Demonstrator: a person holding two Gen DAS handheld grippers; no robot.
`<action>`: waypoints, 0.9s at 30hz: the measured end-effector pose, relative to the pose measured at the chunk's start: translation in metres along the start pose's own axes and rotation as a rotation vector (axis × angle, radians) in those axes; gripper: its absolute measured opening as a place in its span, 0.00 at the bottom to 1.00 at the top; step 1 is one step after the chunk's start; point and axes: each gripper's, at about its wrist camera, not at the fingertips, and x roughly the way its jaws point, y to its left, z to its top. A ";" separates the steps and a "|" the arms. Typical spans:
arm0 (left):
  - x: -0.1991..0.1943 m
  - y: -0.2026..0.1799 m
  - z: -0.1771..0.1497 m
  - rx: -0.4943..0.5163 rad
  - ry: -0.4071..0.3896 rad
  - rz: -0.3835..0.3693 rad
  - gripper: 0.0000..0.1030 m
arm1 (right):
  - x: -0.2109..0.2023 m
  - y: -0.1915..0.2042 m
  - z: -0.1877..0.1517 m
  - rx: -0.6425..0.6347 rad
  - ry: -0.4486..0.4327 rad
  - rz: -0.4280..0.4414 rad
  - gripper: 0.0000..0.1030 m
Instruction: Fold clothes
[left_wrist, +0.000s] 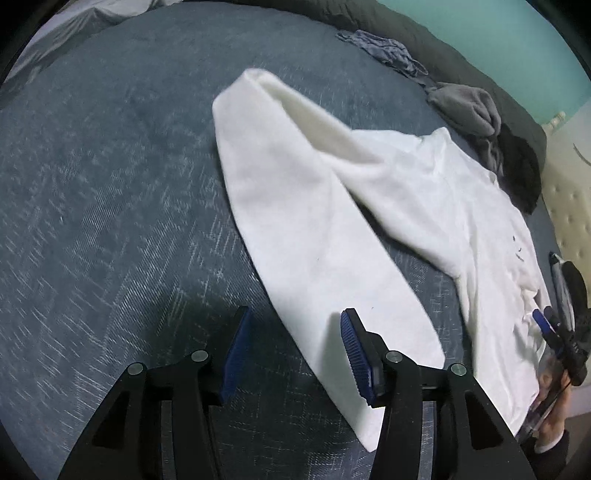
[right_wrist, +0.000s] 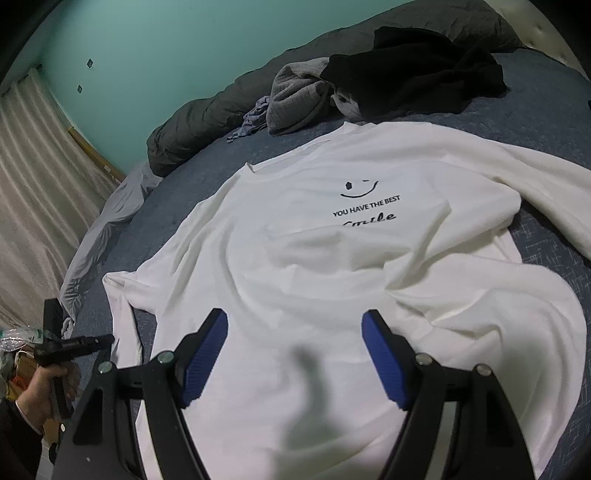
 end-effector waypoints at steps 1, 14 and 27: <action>0.001 0.000 -0.001 0.000 -0.001 0.001 0.50 | 0.000 0.000 0.000 0.000 0.000 0.000 0.74; -0.023 0.005 0.006 0.084 -0.016 0.067 0.00 | 0.003 0.000 0.000 0.005 0.006 0.001 0.74; -0.037 0.028 0.007 0.017 -0.020 0.005 0.02 | 0.007 0.005 -0.001 -0.001 0.015 -0.003 0.74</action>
